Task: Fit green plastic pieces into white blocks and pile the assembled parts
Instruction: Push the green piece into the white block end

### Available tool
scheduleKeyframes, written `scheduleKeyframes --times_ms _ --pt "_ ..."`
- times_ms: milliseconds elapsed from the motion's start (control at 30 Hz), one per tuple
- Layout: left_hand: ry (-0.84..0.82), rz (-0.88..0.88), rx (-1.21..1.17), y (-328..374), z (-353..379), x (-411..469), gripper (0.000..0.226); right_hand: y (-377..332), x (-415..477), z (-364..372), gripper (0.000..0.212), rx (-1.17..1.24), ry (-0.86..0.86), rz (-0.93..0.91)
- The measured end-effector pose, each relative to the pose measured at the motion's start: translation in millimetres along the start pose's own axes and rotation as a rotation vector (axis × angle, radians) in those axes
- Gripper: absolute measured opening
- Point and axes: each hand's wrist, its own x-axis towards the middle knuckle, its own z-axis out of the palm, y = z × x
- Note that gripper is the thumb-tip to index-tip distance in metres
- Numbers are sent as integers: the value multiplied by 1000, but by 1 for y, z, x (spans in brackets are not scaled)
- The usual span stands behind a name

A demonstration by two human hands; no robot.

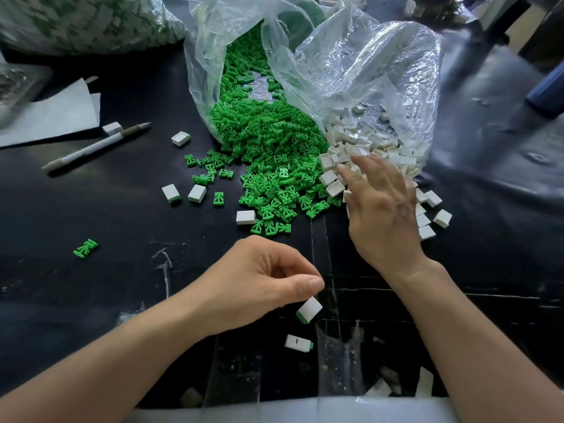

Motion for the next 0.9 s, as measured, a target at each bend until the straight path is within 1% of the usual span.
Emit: scheduleKeyframes --times_ms 67,133,233,300,333,400,467,533,600,667,700,800,867,900 --pt "15 -9 -25 1 1 1 28 1 1 4 52 -66 -97 -1" --pt "19 -15 -55 2 1 1 27 3 1 7 52 -91 -154 0" --pt "25 -24 -79 2 1 1 25 5 0 6 33 -6 -123 19" --pt "42 -34 -105 3 1 1 14 6 -1 5 21 33 -101 35" --pt "64 -38 -128 4 1 2 7 6 -2 5 19 45 -96 41" --pt "146 -42 -157 3 1 3 10 4 -3 5 16 88 -61 41" --pt "247 -47 -185 1 -1 5 13 -1 -4 1 16 180 18 -17" --pt "328 -45 -250 0 -3 8 19 -9 -7 -4 17 278 100 -147" --pt "367 -47 -321 0 -5 9 27 -18 -12 -7 22 332 96 -284" --pt "363 -54 -337 1 -6 9 35 -25 -17 -6 23 358 59 -390" --pt "350 -51 -329 1 -6 8 33 -26 -19 -6 22 370 36 -427" --pt "345 -44 -332 0 -6 8 12 -27 -21 -6 25 420 -49 -434" --pt "362 -52 -358 0 -7 9 8 -23 -19 -7 29 428 -48 -376" --pt "369 -56 -373 1 -7 9 8 -22 -18 -8 27 420 -31 -328"
